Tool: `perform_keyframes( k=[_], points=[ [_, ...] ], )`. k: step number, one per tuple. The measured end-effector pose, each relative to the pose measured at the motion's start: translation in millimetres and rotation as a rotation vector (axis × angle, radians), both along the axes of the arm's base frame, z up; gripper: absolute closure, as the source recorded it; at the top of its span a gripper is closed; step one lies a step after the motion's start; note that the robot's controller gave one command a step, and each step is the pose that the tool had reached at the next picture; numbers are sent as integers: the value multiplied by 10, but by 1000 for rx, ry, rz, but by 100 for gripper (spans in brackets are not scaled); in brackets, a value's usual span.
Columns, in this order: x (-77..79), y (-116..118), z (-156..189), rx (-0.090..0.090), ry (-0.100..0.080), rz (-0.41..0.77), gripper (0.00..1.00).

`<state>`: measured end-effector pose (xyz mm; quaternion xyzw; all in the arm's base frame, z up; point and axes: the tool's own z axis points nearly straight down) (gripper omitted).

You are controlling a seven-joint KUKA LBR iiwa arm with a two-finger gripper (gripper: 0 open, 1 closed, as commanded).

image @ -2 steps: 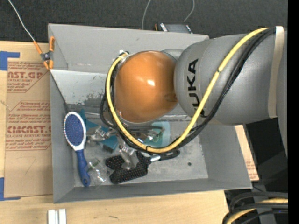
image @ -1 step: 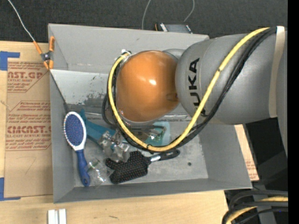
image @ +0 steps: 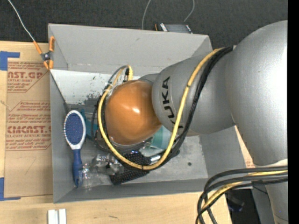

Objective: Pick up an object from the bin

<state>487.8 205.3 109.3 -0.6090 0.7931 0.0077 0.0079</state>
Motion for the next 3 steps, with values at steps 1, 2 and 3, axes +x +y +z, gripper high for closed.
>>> perform_keyframes(
  k=[1, 2, 3],
  points=[
    [90, 293, 63, 5, 2, -120, 100],
    [-23, 270, -277, 5, 0, 44, 100],
    [-20, 274, -271, 7, -1, 44, 100]
  ],
)
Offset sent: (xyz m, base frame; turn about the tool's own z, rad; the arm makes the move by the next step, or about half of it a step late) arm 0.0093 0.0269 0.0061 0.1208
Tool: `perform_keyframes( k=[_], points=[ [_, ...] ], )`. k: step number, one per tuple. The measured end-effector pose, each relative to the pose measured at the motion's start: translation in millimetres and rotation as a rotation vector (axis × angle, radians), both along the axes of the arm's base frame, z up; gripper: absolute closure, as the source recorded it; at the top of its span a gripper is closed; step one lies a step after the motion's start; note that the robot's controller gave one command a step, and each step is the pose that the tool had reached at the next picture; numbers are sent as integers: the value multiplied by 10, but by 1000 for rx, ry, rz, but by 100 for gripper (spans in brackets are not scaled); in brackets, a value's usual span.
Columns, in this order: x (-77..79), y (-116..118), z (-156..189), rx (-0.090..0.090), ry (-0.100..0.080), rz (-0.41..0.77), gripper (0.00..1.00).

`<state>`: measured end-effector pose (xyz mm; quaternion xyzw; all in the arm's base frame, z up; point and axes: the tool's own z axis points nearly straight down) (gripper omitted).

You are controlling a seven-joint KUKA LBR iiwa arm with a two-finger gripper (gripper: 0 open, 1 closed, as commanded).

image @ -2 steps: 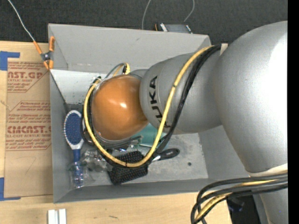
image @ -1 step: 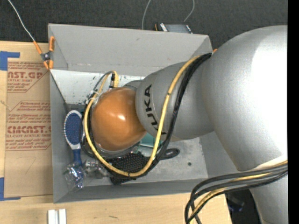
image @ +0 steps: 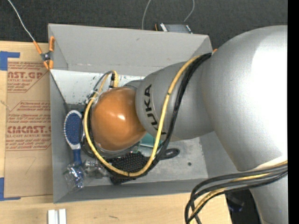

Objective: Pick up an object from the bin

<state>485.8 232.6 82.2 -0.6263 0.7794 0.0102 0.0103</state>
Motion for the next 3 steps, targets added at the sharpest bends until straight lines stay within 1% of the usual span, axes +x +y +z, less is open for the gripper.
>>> perform_keyframes(
  k=[3],
  points=[
    [-1, 2, 0, 1, 0, 0, 100]
  ],
)
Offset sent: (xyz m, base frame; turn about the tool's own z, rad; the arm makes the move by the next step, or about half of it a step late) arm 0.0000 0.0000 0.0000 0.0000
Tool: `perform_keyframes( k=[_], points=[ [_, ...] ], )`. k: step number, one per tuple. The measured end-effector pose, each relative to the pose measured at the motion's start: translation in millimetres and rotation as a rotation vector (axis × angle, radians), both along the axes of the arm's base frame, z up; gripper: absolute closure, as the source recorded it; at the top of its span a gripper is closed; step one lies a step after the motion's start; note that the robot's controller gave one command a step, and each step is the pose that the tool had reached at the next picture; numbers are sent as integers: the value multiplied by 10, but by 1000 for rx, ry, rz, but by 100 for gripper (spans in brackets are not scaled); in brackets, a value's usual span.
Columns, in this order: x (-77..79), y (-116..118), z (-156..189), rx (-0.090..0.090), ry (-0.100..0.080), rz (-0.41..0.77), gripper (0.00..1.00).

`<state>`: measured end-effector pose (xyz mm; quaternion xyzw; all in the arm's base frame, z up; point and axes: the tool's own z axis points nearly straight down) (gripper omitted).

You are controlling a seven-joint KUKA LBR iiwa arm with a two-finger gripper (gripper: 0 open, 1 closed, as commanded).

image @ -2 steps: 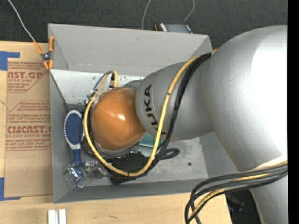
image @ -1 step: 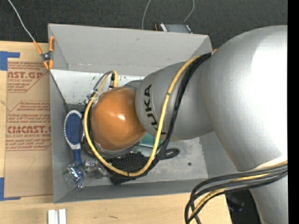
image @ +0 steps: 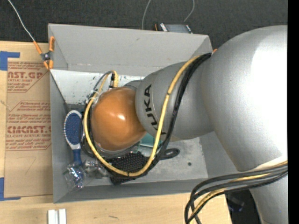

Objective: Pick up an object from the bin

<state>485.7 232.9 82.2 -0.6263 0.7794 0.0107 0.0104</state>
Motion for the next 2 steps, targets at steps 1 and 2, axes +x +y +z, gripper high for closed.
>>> perform_keyframes(
  k=[1, 2],
  points=[
    [0, 0, 0, 0, 0, 0, 100],
    [0, 1, 0, 0, 0, 0, 100]
  ],
)
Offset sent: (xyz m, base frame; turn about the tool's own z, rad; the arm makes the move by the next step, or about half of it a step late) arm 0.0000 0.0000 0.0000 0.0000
